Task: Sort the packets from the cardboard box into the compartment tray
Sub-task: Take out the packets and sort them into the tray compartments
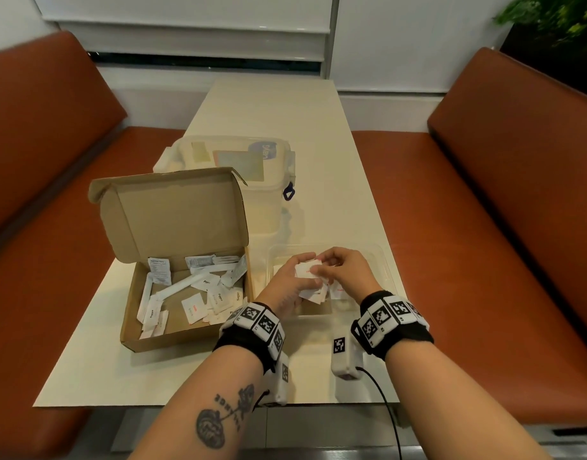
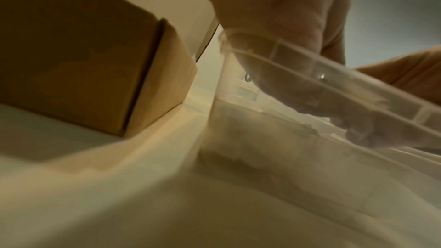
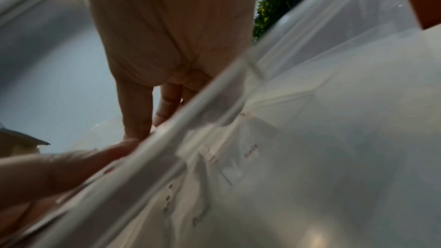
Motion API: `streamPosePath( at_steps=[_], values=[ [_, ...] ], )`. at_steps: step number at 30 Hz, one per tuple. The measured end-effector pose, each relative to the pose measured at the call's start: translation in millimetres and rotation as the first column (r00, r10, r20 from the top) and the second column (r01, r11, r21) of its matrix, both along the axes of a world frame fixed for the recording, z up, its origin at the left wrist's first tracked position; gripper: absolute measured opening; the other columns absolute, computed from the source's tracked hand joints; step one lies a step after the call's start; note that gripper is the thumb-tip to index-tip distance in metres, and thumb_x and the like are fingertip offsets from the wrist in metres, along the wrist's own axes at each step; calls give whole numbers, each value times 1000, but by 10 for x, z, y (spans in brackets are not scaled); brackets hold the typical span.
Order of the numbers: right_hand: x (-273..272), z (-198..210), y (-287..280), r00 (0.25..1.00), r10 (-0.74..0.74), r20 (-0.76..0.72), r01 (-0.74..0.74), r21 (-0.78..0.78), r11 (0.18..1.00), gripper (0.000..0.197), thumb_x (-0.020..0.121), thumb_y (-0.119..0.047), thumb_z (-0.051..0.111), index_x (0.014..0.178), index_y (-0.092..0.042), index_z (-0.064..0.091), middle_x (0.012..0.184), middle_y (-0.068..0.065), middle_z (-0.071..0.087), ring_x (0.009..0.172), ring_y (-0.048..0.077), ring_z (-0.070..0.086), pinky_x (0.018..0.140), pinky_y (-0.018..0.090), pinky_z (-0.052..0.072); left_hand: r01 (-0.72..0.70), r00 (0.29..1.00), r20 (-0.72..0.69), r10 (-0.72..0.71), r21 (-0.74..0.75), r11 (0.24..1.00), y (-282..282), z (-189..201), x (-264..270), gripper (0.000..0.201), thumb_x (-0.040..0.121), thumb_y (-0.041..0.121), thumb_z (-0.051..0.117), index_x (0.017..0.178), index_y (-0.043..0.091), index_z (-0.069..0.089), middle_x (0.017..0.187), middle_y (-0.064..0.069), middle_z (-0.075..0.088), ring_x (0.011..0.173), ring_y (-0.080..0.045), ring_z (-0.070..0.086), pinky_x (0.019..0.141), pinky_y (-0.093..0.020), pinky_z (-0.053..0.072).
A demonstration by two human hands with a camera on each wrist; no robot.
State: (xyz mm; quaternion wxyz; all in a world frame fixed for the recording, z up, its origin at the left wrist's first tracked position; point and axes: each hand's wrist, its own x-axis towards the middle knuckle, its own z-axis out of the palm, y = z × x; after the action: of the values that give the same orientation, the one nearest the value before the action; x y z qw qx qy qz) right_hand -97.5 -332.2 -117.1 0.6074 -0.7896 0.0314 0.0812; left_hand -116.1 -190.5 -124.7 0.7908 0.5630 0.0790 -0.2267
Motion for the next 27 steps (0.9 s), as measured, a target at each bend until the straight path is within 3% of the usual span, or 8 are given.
streamPosePath(
  at_steps=[5, 9, 14, 16, 19, 21, 23, 27],
  values=[
    [1, 11, -25, 993, -112, 41, 112, 14, 994, 16, 75, -4, 76, 74, -11, 62, 68, 3, 63, 63, 14, 58, 60, 24, 49, 0, 999, -39, -3, -67, 998, 10, -2, -4, 51, 88, -12, 52, 130, 15, 44, 122, -23, 58, 95, -35, 65, 62, -38, 58],
    [-24, -13, -92, 978, -197, 73, 194, 40, 980, 17, 77, -6, 74, 73, -13, 59, 66, 3, 65, 56, 7, 58, 54, 16, 46, -51, 998, -45, 47, -95, 994, 10, -13, 17, 42, 91, -13, 46, 120, 18, 44, 113, -21, 59, 83, -31, 68, 54, -39, 60],
    [-92, -32, -103, 979, -202, -14, 202, 172, 964, 23, 81, 9, 61, 96, -8, 58, 74, 4, 64, 69, 22, 65, 69, 31, 58, -124, 992, -39, 122, -59, 991, -8, -41, 34, 41, 90, -15, 43, 120, 14, 44, 110, -16, 60, 86, -29, 64, 58, -39, 60],
    [-104, -22, -90, 979, -204, -18, 204, 192, 960, 18, 81, 11, 60, 85, -7, 59, 70, 2, 59, 70, 23, 62, 74, 35, 57, -127, 991, -47, 125, -57, 990, -9, -39, 37, 41, 88, -15, 43, 118, 13, 45, 108, -16, 61, 89, -29, 65, 64, -41, 59],
    [-108, -1, -67, 978, -206, 20, 201, 145, 969, 16, 80, 1, 65, 71, -10, 59, 66, 1, 57, 63, 13, 55, 61, 20, 50, -118, 992, -54, 114, -89, 989, -8, -33, 32, 35, 88, -9, 47, 117, 11, 47, 106, -20, 61, 89, -31, 67, 74, -45, 56],
    [-110, -9, -43, 979, -204, 29, 197, 144, 970, 20, 79, -4, 69, 65, -15, 59, 57, -8, 57, 51, 2, 52, 49, 11, 42, -110, 994, -36, 107, -95, 989, -16, -37, 24, 29, 89, -2, 56, 115, 9, 49, 107, -20, 62, 94, -33, 67, 77, -44, 57],
    [-111, -32, -14, 981, -193, 9, 189, 156, 969, 22, 79, -6, 71, 63, -16, 58, 52, -12, 55, 46, 1, 50, 45, 11, 39, -110, 994, -5, 109, -63, 992, -22, -50, 21, 22, 88, 1, 61, 107, 11, 54, 105, -18, 63, 97, -34, 64, 77, -43, 57],
    [-98, -41, -13, 990, -142, 1, 141, 95, 985, 11, 79, -10, 72, 75, -14, 62, 65, -2, 60, 51, 4, 54, 48, 13, 40, -121, 992, 43, 121, -6, 993, -9, -84, 36, 18, 88, 0, 61, 100, 13, 57, 103, -17, 64, 93, -34, 65, 82, -50, 56]
  ],
)
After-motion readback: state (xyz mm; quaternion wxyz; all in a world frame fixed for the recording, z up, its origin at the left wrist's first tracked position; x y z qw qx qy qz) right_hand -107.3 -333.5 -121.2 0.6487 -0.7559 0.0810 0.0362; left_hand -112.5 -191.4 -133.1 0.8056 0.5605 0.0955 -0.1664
